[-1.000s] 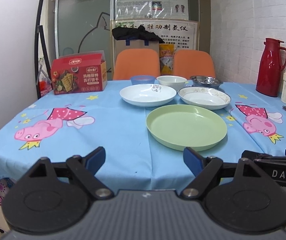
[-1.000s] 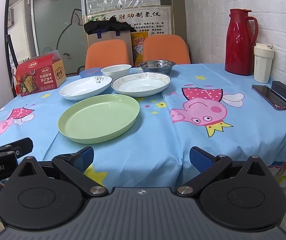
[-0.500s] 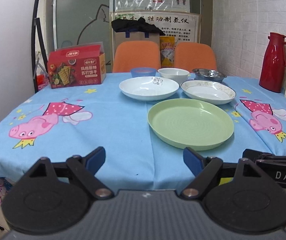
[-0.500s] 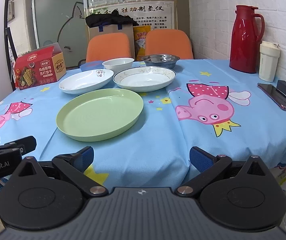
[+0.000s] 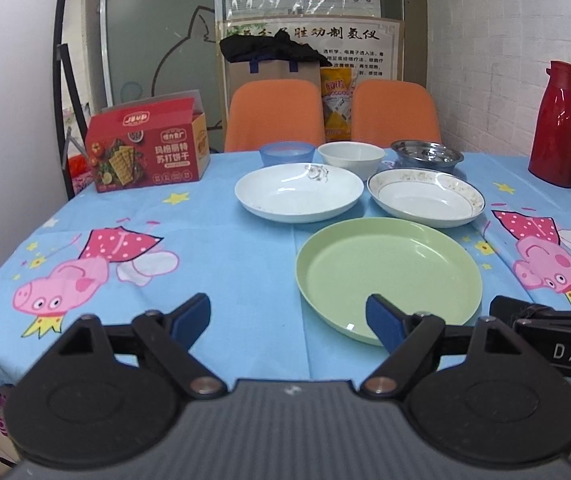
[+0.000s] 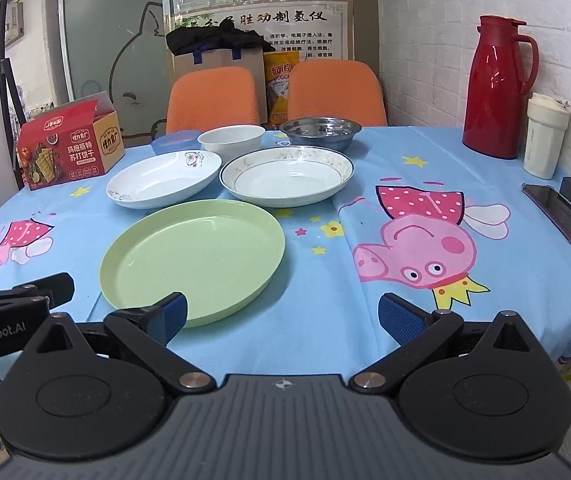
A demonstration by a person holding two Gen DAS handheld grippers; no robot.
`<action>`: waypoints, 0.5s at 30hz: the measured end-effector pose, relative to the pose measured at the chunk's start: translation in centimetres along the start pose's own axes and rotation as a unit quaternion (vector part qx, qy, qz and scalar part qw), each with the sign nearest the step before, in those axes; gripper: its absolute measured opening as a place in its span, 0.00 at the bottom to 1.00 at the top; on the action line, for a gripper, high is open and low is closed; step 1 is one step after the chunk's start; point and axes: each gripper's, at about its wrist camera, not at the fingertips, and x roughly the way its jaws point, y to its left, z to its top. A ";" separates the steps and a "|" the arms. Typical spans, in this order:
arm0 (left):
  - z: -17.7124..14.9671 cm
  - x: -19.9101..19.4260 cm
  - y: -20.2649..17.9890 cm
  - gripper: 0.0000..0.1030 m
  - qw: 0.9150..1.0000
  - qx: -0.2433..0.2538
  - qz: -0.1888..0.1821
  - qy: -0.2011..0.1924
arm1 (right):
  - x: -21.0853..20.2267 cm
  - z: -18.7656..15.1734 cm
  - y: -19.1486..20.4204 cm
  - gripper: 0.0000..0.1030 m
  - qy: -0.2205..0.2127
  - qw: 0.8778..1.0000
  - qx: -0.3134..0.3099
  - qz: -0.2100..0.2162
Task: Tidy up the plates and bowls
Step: 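Move both tools toward the rim of the light-green plate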
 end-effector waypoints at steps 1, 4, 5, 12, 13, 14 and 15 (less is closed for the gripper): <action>0.2 0.3 0.0 0.80 1.000 0.000 0.001 0.002 | 0.2 0.2 -0.1 1.00 0.000 1.000 0.001 0.000; 0.9 1.4 -0.1 0.80 1.000 0.001 0.001 0.011 | 1.1 0.8 -0.2 1.00 0.006 1.000 0.003 0.002; 1.2 1.9 -0.1 0.80 1.000 0.002 0.003 0.015 | 1.4 1.0 -0.2 1.00 0.008 1.000 0.004 0.003; 3.6 7.9 2.7 0.80 0.994 -0.030 -0.064 0.077 | 5.7 2.2 -0.8 1.00 0.034 0.999 0.000 0.015; 3.8 8.7 3.0 0.80 0.993 -0.033 -0.072 0.083 | 6.5 2.4 -0.9 1.00 0.039 0.999 -0.002 0.017; 3.9 9.6 3.1 0.80 0.992 -0.033 -0.075 0.091 | 7.1 2.5 -1.0 1.00 0.045 0.999 -0.003 0.019; 4.0 10.3 3.1 0.80 0.992 -0.031 -0.078 0.099 | 7.8 2.5 -1.0 1.00 0.050 0.998 -0.002 0.022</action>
